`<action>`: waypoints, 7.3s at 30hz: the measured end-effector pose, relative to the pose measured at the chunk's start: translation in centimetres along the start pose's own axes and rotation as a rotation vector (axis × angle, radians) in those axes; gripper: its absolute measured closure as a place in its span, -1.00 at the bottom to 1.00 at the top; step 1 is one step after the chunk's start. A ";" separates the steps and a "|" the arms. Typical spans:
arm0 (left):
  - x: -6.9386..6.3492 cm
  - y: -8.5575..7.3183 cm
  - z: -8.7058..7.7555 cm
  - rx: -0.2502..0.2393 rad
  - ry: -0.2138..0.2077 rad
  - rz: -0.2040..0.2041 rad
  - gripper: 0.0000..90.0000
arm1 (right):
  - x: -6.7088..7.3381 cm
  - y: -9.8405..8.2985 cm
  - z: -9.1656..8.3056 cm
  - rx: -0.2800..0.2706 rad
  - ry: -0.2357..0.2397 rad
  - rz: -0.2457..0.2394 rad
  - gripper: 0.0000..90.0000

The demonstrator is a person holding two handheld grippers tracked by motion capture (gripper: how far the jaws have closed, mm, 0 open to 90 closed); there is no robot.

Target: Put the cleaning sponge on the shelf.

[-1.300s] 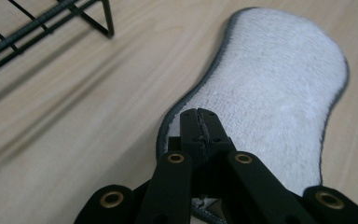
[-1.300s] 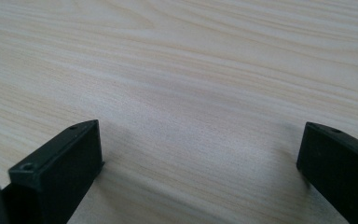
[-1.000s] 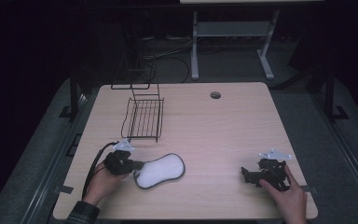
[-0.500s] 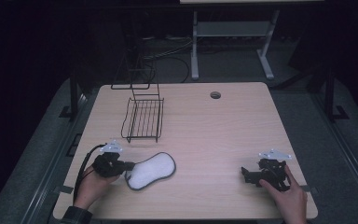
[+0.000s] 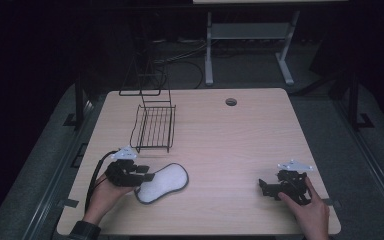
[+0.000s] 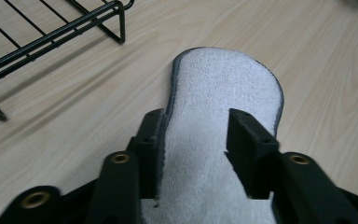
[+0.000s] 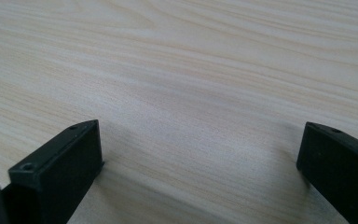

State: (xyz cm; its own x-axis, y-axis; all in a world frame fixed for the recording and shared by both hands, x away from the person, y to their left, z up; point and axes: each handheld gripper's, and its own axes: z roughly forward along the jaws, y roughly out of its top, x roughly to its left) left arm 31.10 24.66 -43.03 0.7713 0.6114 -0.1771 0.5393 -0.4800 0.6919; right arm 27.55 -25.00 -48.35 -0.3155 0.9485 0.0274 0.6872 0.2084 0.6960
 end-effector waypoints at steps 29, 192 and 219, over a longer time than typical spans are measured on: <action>-1.4 0.0 3.8 0.049 0.000 0.095 -0.71 | 0.0 0.0 0.0 0.000 0.000 0.000 -1.00; 7.0 7.1 -2.7 -0.188 -0.060 -0.037 0.78 | 0.0 0.0 0.0 0.000 0.000 0.001 -1.00; 13.1 9.2 -2.1 -0.223 -0.024 -0.123 0.78 | 0.0 0.0 0.0 0.000 0.000 0.000 -1.00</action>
State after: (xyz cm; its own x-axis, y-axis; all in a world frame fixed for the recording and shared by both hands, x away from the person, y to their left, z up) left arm 45.47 29.51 -37.51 0.7135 0.6403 -0.2845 0.5440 -0.2504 0.8008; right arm 27.56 -25.00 -48.36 -0.3151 0.9487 0.0273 0.6869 0.2081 0.6963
